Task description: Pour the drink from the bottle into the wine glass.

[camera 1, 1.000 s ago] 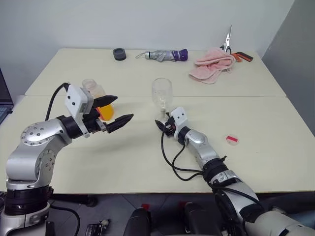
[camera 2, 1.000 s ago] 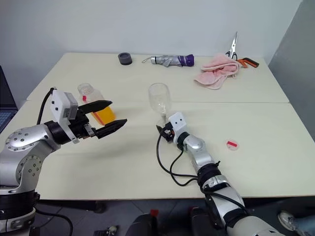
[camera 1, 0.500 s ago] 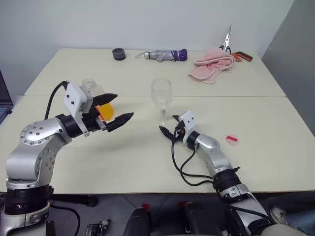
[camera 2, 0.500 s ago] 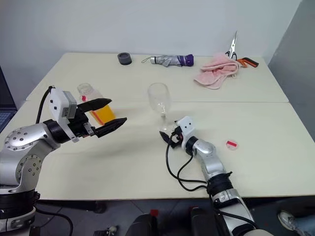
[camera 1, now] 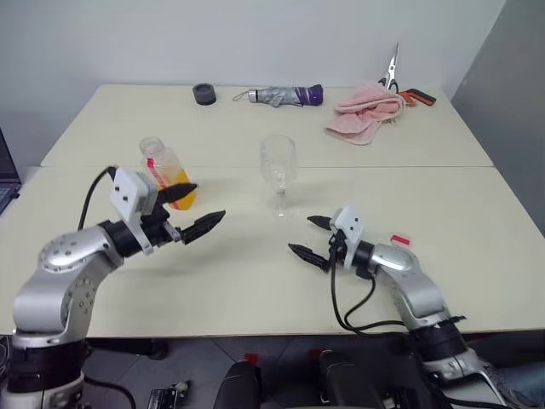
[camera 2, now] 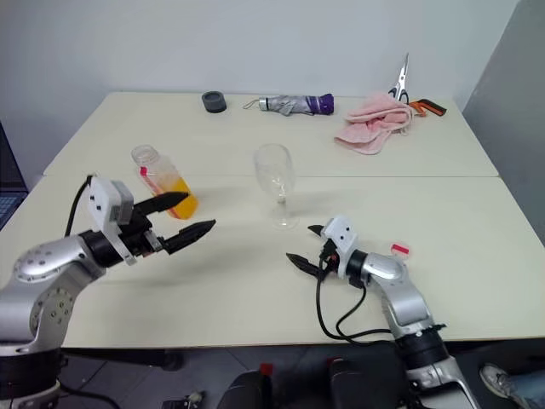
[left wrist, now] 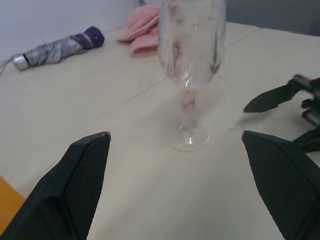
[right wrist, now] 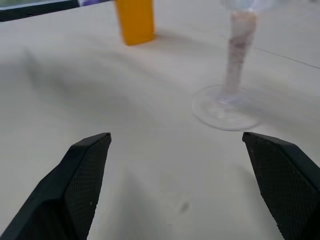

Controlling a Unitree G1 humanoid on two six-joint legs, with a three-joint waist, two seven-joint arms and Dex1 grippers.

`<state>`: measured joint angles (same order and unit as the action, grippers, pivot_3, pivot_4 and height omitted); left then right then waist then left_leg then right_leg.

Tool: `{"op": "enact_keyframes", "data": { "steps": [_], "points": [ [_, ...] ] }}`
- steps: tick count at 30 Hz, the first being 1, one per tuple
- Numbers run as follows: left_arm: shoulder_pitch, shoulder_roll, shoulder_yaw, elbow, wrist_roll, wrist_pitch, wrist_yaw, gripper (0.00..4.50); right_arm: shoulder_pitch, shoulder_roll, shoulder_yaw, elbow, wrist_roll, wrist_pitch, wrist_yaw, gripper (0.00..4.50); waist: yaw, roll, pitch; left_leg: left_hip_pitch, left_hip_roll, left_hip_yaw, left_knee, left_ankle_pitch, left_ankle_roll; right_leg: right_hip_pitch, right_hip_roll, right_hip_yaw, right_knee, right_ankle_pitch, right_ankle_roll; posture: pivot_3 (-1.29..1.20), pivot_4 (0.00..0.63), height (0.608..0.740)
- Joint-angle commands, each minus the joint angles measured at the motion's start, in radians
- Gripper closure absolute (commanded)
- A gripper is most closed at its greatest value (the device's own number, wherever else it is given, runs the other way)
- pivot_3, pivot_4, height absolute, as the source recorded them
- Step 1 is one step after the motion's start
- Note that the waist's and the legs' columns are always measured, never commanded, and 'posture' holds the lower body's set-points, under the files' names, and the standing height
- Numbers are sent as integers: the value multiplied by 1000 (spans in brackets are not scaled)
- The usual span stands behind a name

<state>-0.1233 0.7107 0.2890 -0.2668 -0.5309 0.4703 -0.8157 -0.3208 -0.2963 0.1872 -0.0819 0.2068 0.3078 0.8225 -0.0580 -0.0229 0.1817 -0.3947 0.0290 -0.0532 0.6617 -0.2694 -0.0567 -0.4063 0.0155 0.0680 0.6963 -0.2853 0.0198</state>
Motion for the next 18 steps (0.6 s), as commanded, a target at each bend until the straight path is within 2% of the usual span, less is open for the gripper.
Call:
{"op": "enact_keyframes", "data": {
  "steps": [1,5,9,18],
  "points": [
    [65,-20,18,3,51,-62,33,0,12,-55,5,-147,69,60,63,9,1,0,0,0,0,0,0,0,0,0,0,0,0,0,0,0,150,740],
    [76,-100,40,94,122,-143,156,0,18,-133,4,-241,125,125,117,9,8,0,0,0,0,-1,0,0,0,0,0,-1,0,-1,1,0,150,740],
    [44,-141,66,183,168,-211,246,0,14,-180,-4,-297,183,178,148,9,12,-1,0,0,-1,-1,1,0,0,1,0,-2,0,0,1,0,150,740],
    [-66,-148,99,312,176,-265,331,0,3,-189,-10,-314,195,187,105,9,18,-2,0,0,-1,-1,1,0,0,1,0,-2,0,0,0,0,150,740]
  ]
}}
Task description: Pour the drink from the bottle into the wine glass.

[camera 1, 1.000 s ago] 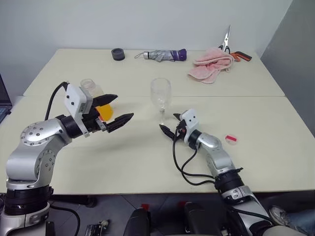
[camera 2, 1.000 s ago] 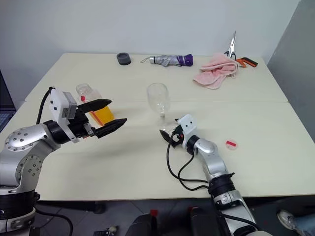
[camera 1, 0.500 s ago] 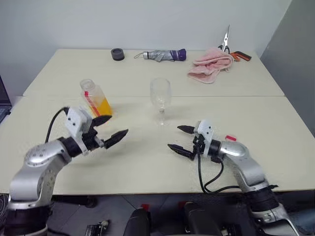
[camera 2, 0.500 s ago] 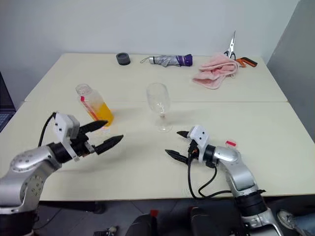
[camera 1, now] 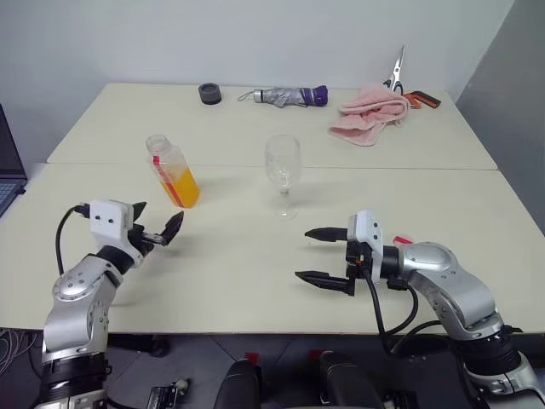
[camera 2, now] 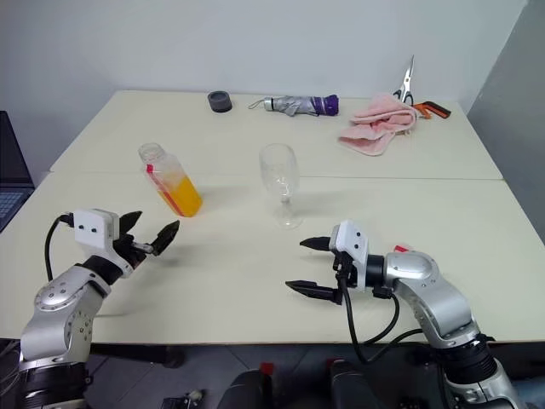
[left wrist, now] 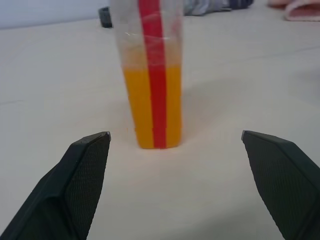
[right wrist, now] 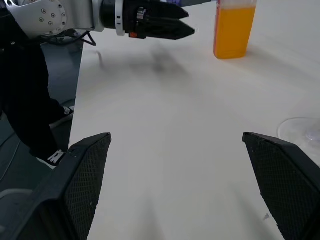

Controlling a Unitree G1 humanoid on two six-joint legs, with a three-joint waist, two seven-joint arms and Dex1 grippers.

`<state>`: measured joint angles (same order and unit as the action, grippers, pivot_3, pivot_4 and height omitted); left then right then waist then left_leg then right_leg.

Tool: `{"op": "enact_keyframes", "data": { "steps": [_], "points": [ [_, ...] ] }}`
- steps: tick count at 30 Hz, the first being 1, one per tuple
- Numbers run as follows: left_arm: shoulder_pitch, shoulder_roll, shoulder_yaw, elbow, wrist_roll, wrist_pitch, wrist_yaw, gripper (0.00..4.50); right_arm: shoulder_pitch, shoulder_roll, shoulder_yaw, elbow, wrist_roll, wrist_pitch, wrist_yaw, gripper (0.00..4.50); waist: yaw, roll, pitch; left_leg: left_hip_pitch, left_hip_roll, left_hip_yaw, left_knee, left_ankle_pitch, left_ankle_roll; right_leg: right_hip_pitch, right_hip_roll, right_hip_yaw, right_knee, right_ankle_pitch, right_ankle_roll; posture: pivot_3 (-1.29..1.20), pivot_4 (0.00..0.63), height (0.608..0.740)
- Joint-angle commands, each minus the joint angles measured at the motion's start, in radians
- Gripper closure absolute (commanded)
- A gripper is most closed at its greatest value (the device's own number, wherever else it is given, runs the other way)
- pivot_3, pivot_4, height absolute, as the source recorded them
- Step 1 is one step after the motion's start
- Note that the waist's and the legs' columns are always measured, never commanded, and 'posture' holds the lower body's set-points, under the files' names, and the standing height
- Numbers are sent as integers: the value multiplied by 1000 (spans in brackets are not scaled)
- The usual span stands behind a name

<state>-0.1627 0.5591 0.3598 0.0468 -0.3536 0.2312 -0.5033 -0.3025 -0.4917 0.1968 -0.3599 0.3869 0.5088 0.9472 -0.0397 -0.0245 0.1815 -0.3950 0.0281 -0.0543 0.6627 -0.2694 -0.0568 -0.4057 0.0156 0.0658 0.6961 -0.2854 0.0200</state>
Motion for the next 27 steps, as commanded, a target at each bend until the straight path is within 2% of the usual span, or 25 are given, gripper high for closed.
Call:
{"op": "enact_keyframes", "data": {
  "steps": [1,13,27],
  "points": [
    [-37,5,27,4,-2,-26,19,0,-16,10,-20,-34,11,-19,-28,9,0,0,0,0,0,0,0,0,0,0,0,0,0,0,0,0,150,740],
    [-156,32,0,91,7,-21,-27,0,-25,51,-35,-112,2,-23,-159,9,0,0,0,0,0,0,0,0,0,0,0,0,0,0,0,0,150,740],
    [-272,53,-31,218,25,-53,-90,0,-74,39,-33,-166,15,14,-194,9,1,0,0,-1,-1,-1,0,0,0,0,0,-1,0,0,0,0,150,740]
  ]
}}
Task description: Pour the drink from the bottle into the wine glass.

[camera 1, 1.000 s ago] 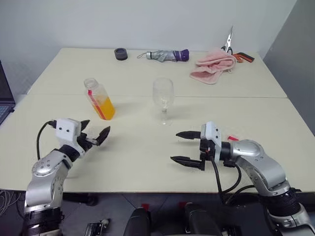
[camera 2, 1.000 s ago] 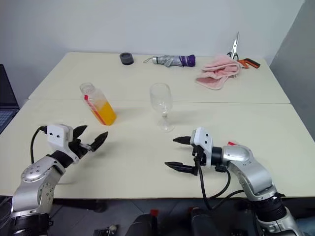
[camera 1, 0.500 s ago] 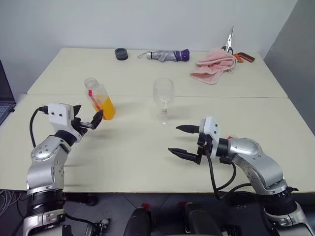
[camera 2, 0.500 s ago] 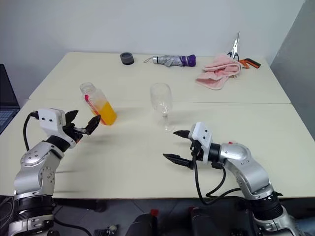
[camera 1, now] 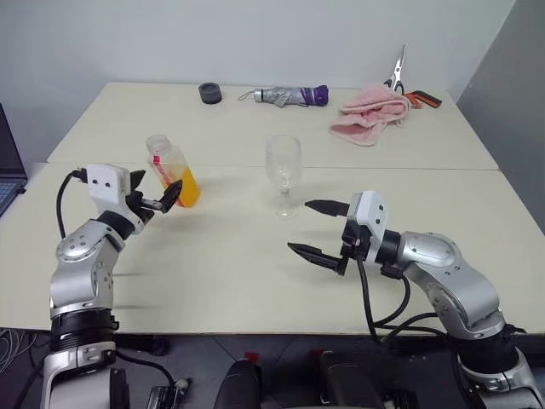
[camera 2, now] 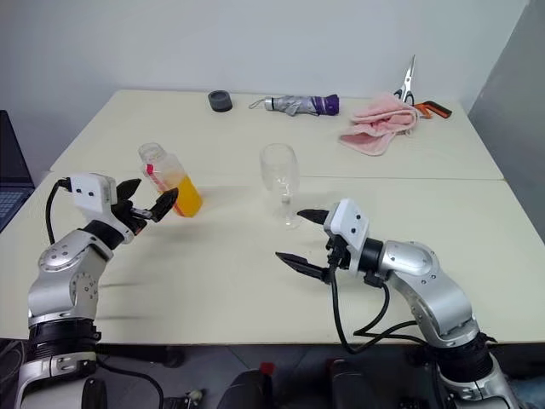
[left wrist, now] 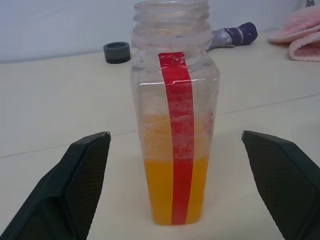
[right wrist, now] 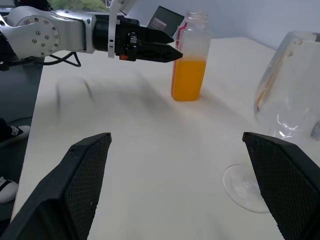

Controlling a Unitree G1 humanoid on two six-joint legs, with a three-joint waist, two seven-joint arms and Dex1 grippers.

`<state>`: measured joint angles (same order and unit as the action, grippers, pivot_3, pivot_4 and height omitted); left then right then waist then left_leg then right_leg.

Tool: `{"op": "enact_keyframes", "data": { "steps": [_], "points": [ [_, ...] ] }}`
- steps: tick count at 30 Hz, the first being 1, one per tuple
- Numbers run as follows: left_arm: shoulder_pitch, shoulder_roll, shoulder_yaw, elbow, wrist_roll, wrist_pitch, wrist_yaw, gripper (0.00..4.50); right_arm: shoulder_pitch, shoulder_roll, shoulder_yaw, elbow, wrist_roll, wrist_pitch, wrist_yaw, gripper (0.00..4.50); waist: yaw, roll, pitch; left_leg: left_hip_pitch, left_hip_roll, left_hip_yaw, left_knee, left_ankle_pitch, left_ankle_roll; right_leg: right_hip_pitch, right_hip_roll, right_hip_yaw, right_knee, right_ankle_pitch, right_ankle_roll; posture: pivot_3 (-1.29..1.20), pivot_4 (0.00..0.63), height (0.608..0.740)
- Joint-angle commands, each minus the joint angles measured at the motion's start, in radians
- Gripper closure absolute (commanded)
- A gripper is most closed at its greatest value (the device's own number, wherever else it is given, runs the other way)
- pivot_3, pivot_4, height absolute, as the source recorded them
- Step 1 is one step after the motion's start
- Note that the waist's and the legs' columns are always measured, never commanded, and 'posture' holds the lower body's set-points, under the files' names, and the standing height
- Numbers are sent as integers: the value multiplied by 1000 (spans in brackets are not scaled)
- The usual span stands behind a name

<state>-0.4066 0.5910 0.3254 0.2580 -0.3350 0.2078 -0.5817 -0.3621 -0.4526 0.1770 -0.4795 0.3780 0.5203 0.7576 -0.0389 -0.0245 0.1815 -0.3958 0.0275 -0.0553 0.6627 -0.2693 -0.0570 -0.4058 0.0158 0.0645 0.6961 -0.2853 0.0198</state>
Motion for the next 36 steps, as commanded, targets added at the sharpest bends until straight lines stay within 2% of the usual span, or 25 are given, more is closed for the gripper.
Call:
{"op": "enact_keyframes", "data": {
  "steps": [1,23,26,33,36],
  "points": [
    [-35,23,2,17,8,-34,-14,0,-16,0,-11,-47,23,2,-4,9,0,0,0,0,0,0,0,0,0,0,0,0,0,0,0,0,150,740],
    [-220,17,-34,271,48,-143,-57,0,-22,5,12,-25,3,-21,3,9,1,0,0,-1,0,-1,0,0,0,0,0,-1,0,0,0,0,150,740],
    [-241,14,-31,310,47,-153,-56,581,-24,7,14,-22,2,-23,3,0,1,0,0,-1,-1,-1,0,0,0,0,0,-1,0,0,0,0,150,740],
    [-283,6,-38,393,50,-182,-59,2597,-32,11,20,-15,-1,-30,1,0,2,0,0,-1,-1,-1,1,0,0,0,0,-2,0,0,0,0,150,740],
    [-295,0,-43,411,52,-192,-62,2798,-35,14,21,-13,-3,-32,-1,0,2,0,0,-1,-1,-1,1,0,0,0,0,-2,1,0,0,0,150,740]
  ]
}}
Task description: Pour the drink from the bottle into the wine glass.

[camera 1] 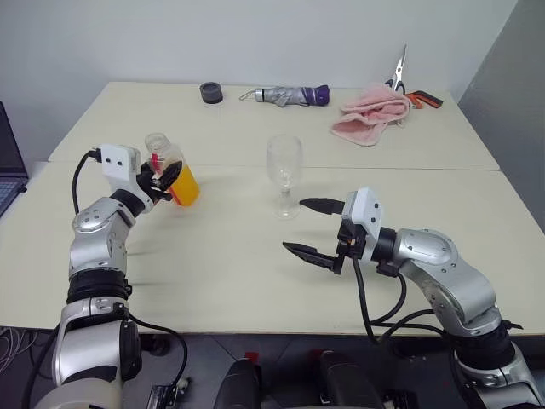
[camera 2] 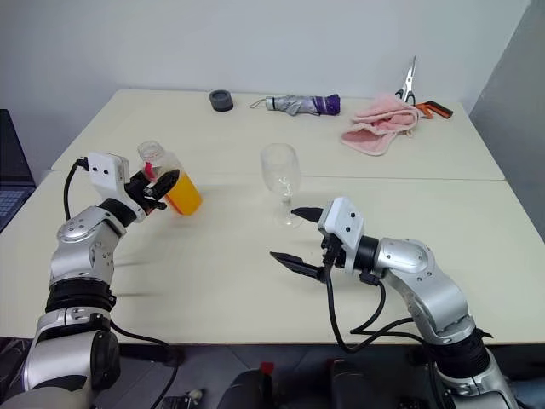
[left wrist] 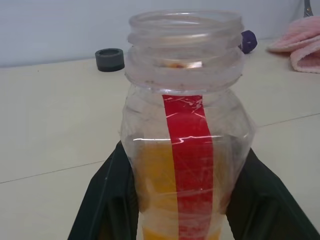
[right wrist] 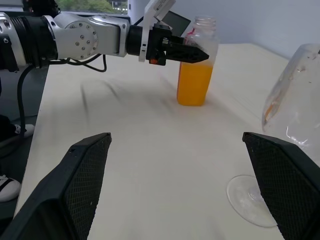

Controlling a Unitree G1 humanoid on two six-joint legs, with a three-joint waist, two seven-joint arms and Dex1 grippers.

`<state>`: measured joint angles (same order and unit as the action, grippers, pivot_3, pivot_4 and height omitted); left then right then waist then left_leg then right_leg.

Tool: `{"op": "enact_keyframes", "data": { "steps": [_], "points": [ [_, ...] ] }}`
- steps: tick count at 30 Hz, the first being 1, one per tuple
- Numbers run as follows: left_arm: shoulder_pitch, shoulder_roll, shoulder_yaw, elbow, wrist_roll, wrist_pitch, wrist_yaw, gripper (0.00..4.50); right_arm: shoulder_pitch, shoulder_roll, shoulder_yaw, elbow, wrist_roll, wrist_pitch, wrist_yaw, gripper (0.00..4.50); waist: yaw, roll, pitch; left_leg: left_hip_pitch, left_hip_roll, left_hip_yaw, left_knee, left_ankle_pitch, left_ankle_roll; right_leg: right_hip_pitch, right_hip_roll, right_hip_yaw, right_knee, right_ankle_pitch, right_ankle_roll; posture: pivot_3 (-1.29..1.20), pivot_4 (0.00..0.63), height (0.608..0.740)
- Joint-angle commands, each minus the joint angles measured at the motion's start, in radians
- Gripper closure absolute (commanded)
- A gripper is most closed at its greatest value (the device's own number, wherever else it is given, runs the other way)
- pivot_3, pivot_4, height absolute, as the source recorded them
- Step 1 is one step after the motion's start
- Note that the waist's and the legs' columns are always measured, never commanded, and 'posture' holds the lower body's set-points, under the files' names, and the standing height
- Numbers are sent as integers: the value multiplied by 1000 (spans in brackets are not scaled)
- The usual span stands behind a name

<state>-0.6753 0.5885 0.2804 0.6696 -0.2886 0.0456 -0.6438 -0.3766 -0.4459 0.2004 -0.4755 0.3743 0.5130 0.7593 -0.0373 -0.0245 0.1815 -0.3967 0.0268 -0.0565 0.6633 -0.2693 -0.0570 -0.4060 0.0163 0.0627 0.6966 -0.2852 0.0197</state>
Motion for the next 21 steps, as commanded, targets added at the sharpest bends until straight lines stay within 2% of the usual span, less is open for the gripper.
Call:
{"op": "enact_keyframes", "data": {
  "steps": [1,4,12,18,21],
  "points": [
    [-28,-1,0,-3,5,-32,-2,2804,-21,8,-3,-17,0,-25,-5,0,0,0,0,0,0,0,0,0,0,0,0,0,0,0,0,0,150,740],
    [-25,-14,-21,-59,9,-36,-10,2808,-20,10,-13,-19,-1,-31,-12,0,2,0,0,0,0,0,0,0,0,0,0,0,0,0,0,0,150,740],
    [-31,-38,-169,-347,35,26,-102,2810,-33,31,-83,-24,9,-47,-66,0,9,0,0,-3,0,-2,1,0,0,0,-2,0,0,0,0,0,150,740],
    [-120,-39,-238,-356,103,-8,-94,2811,-45,65,-101,-6,-11,-83,-126,0,3,0,0,-2,0,-1,1,0,0,-1,1,0,0,0,0,0,150,740],
    [-177,-36,-283,-306,181,-90,-80,2811,-52,96,-108,11,-20,-104,-163,0,4,0,0,-2,0,-1,1,0,0,-1,1,0,0,0,0,0,150,740]
  ]
}}
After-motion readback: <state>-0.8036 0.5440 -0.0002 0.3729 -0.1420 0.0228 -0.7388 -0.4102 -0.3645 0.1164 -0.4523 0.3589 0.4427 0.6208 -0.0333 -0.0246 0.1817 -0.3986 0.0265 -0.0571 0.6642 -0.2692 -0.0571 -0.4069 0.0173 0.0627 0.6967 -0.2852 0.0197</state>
